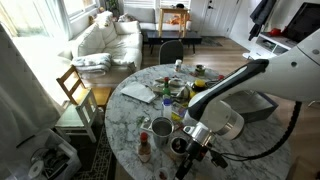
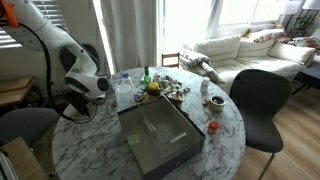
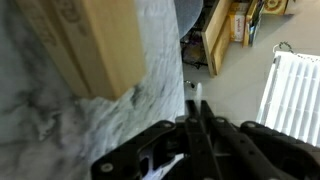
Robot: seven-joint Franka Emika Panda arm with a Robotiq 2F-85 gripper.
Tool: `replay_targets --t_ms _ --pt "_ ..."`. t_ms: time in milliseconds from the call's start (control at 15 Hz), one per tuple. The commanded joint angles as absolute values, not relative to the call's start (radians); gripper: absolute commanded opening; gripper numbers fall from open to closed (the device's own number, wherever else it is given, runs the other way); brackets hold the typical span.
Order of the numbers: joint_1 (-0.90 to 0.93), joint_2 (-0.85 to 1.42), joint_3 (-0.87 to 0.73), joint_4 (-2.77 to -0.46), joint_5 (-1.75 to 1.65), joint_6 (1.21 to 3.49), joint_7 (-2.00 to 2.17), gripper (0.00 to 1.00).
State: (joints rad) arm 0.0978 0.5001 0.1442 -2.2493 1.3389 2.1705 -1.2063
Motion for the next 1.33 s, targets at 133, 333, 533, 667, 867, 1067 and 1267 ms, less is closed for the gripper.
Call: replay_targets --t_ms 133,333,533,667,867,1067,1267 --pt "0.086 0.374 0.127 -2.324 1.33 2.06 -1.178 0.01" --pt "0.096 0.256 0.108 -2.384 1.282 2.004 -1.078 0.01" --pt "0.104 0.136 0.091 -2.436 1.209 2.023 -0.937 0.01" --pt "0.103 0.072 0.083 -2.457 1.13 2.06 -0.842 0.01" --pt "0.108 0.035 0.09 -2.444 0.959 2.145 -0.731 0.01" --pt "0.111 0.013 0.102 -2.437 0.786 2.219 -0.655 0.01" --pt "0.121 0.023 0.118 -2.429 0.606 2.296 -0.574 0.01"
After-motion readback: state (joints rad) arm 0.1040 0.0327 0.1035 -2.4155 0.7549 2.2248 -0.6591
